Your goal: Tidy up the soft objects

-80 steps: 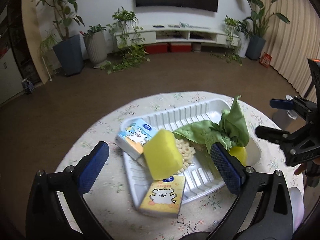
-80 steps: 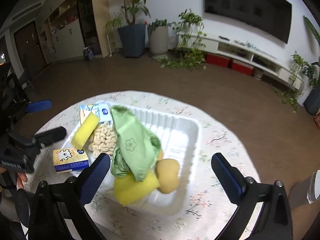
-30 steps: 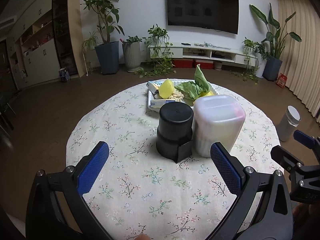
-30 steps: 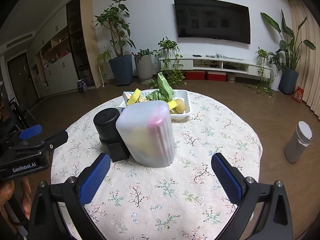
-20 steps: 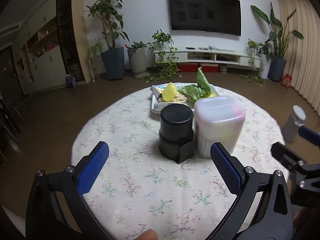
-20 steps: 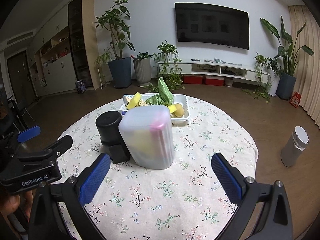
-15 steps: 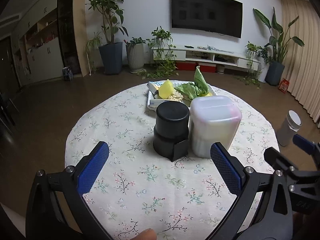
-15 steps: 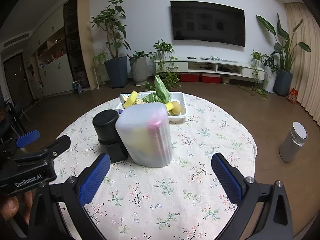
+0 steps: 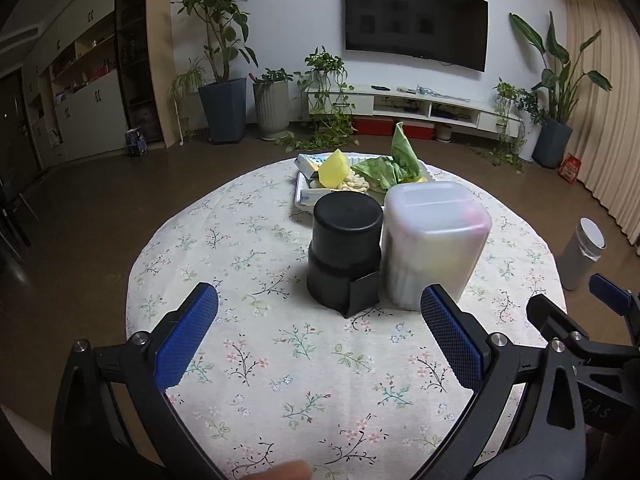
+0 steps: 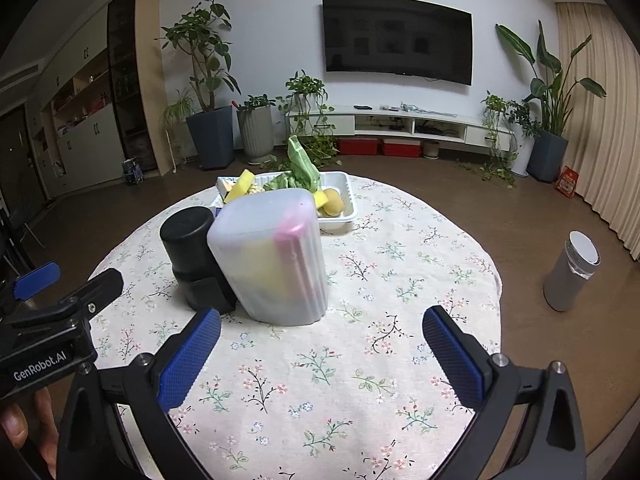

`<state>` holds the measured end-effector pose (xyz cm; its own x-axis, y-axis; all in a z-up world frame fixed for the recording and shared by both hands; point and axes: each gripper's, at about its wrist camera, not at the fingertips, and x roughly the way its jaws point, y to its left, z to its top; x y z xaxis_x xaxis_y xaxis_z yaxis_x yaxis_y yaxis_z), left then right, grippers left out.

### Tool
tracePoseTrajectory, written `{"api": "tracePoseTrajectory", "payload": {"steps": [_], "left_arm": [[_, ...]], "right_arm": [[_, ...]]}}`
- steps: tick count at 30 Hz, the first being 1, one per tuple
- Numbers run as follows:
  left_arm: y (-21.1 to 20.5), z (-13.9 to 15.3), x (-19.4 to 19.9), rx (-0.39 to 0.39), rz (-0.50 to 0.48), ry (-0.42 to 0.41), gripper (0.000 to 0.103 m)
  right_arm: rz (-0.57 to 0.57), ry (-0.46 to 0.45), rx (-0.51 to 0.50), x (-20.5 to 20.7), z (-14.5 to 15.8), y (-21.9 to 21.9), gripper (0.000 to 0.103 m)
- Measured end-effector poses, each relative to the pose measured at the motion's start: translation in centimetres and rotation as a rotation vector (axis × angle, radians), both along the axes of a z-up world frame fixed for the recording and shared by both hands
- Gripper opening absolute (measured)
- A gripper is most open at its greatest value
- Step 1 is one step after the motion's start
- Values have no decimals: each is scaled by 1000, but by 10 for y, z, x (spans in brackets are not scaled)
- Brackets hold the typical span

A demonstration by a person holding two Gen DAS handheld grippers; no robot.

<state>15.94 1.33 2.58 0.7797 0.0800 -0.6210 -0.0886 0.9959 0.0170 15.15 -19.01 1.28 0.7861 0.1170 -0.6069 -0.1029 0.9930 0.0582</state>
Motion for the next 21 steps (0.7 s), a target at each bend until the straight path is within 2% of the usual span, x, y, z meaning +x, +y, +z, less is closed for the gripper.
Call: {"api": "tracePoseTrajectory", "payload": {"steps": [9,21], "left_arm": [[3,-6,2,15,2,17,103],[7,-9,4,-11,2,26,103]], "right_arm": [[0,-3,2,0,1,0,103],[-1,-3,1,0,1,0,103]]}}
